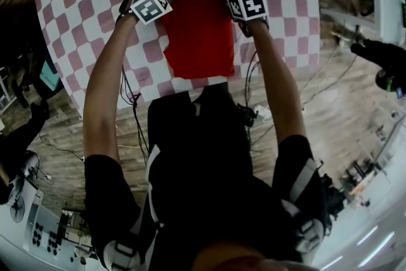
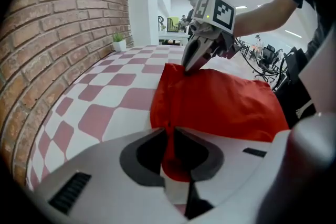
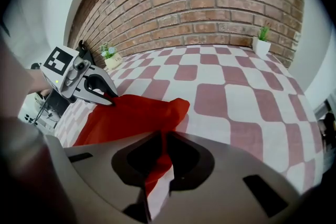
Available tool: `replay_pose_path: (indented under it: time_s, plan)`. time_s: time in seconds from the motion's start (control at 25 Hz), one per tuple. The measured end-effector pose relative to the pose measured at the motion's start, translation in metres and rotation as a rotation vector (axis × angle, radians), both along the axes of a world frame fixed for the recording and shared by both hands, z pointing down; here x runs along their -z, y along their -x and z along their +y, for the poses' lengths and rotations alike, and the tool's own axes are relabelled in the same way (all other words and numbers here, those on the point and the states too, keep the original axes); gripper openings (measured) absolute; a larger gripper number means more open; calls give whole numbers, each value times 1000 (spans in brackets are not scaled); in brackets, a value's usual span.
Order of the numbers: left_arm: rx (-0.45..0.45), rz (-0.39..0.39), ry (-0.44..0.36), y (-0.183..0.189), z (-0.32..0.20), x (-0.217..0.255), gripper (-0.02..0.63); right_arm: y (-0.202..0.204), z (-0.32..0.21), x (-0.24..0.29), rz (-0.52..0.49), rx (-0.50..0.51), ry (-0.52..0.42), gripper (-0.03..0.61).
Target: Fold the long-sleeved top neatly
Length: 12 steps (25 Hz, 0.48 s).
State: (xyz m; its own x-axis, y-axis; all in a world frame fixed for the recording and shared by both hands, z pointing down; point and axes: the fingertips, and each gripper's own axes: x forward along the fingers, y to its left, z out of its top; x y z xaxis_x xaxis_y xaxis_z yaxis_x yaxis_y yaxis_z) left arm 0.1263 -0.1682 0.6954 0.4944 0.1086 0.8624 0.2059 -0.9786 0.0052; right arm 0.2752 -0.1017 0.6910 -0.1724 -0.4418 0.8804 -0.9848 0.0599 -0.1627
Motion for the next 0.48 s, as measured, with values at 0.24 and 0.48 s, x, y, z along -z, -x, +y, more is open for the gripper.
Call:
replay_pose_path:
  time_s: [0.24, 0.48]
  plan:
    - [28, 1, 20, -1, -3, -4, 54, -2, -5, -1, 2, 7, -14, 44]
    - [40, 12, 26, -1, -5, -5, 54, -5, -15, -3, 14, 12, -17, 44]
